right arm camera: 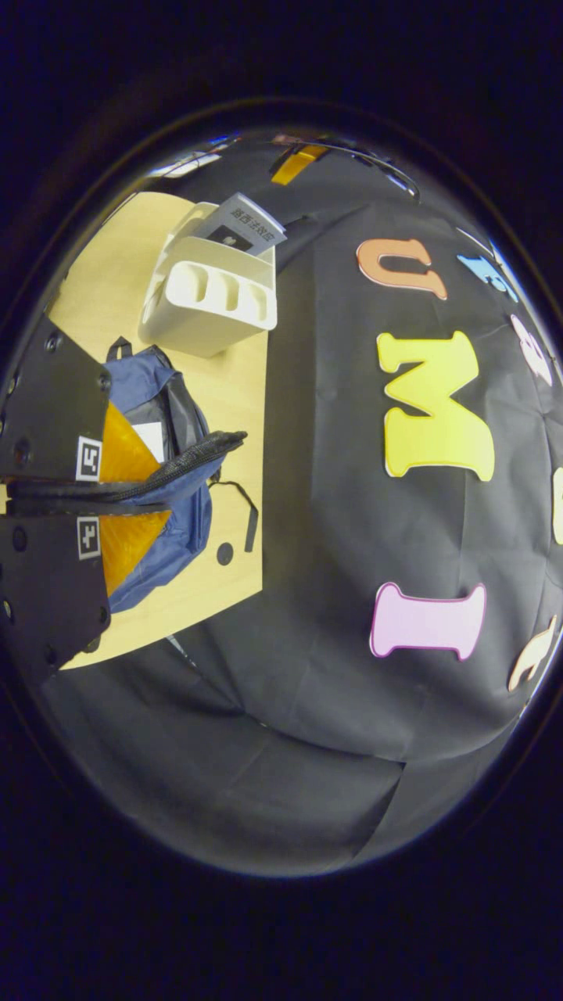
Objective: Open the schoolbag, grab two books from the bookshelf and put them into the schoolbag.
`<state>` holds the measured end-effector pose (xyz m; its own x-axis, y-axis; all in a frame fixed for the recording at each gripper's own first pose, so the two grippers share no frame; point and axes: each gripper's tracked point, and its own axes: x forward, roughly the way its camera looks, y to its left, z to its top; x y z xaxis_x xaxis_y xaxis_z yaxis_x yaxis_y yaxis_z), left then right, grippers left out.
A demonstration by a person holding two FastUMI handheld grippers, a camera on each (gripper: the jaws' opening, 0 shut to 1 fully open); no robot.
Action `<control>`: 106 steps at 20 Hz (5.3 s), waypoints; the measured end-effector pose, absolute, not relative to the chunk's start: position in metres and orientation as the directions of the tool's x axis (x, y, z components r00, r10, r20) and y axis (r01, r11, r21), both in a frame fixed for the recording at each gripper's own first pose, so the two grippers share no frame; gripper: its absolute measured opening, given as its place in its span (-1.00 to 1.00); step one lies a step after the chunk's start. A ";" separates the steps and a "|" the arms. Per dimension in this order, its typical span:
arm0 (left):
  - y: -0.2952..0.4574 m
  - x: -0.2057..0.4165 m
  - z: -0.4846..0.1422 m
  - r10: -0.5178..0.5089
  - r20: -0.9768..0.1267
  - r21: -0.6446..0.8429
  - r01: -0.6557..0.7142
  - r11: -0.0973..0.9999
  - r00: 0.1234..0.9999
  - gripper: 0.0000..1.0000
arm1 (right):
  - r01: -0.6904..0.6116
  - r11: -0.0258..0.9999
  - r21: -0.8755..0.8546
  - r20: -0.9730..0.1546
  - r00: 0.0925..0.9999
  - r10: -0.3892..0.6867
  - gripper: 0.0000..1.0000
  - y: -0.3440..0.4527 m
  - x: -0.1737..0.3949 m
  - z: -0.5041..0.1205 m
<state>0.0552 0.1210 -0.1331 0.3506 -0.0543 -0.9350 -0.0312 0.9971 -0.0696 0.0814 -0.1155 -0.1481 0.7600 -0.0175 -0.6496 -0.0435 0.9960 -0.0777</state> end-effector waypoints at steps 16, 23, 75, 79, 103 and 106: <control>0.146 0.094 -0.260 -0.108 -0.994 -0.109 -0.095 0.989 0.020 0.90 | 0.027 0.996 -0.081 -0.665 0.743 -0.074 -0.96 -0.125 0.087 -0.155; 0.146 0.086 -0.295 -0.098 -0.994 -0.093 -0.090 0.992 -0.053 0.90 | 0.031 0.997 -0.070 -0.667 0.742 -0.070 -0.96 -0.124 0.091 -0.157; -0.201 -0.032 -0.244 -0.704 -0.655 -0.742 -0.057 0.668 0.274 -0.09 | -0.035 0.996 -0.077 -0.676 0.736 -0.026 -0.96 -0.151 0.075 -0.160; -0.217 -0.037 -0.268 -0.722 -0.648 -0.758 -0.110 0.643 0.241 -0.09 | -0.033 0.996 -0.083 -0.675 0.737 -0.032 -0.96 -0.160 0.080 -0.153; -0.367 0.002 -0.336 -0.894 -0.403 -0.911 -0.180 0.372 0.194 -0.08 | -0.036 0.997 -0.070 -0.676 0.737 -0.021 -0.97 -0.150 0.091 -0.123; -0.373 0.004 -0.348 -0.909 -0.366 -0.924 -0.196 0.329 0.198 -0.05 | -0.044 0.996 -0.074 -0.676 0.736 -0.017 -0.96 -0.145 0.093 -0.126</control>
